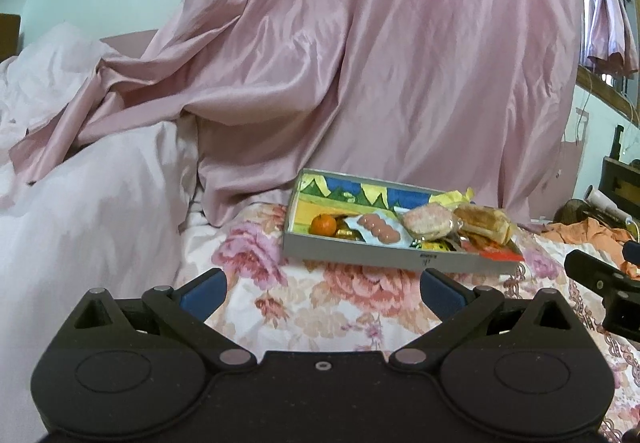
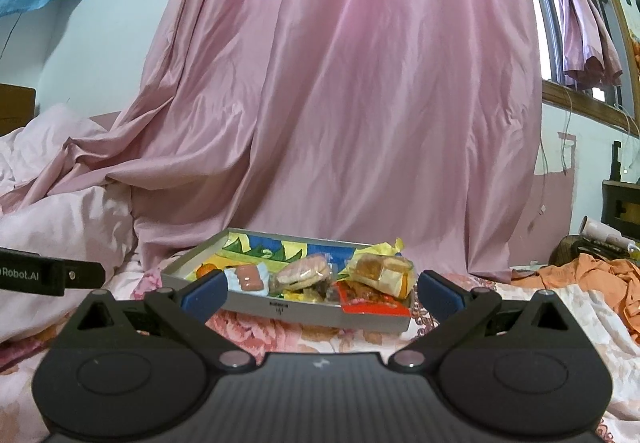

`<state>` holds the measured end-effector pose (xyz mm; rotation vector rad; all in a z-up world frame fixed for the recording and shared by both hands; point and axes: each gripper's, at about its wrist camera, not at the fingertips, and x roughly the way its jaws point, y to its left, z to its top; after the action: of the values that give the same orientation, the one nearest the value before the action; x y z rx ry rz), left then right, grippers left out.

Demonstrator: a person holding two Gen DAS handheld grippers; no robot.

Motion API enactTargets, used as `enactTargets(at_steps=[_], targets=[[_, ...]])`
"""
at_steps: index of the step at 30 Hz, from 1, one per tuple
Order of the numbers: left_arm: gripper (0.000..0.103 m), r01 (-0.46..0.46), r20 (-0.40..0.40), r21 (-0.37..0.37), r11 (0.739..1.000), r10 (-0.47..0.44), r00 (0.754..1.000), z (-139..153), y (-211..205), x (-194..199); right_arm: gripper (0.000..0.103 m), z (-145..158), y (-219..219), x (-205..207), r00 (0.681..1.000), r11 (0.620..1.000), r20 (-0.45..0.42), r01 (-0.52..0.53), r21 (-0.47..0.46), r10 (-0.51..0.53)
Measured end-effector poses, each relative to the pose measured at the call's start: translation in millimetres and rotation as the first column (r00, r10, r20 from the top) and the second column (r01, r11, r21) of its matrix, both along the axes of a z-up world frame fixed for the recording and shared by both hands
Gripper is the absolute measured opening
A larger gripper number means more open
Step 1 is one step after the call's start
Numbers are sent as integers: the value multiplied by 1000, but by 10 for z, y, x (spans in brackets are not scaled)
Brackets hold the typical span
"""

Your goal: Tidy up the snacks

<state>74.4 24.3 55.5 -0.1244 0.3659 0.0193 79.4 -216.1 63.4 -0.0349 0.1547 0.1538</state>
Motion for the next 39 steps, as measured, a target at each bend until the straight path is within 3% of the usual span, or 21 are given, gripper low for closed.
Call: enactTargets(at_steps=[21,39], targets=[[102,19,-63,6,1000,-19,998,-225,10,-192,103,-222,20,-250,998,999,-64,-21,-26,19],[102,3,-68,14,1000,-2,998,-531,15,-277,103,-487,12,-291,997,999,-72,-25,20,27]])
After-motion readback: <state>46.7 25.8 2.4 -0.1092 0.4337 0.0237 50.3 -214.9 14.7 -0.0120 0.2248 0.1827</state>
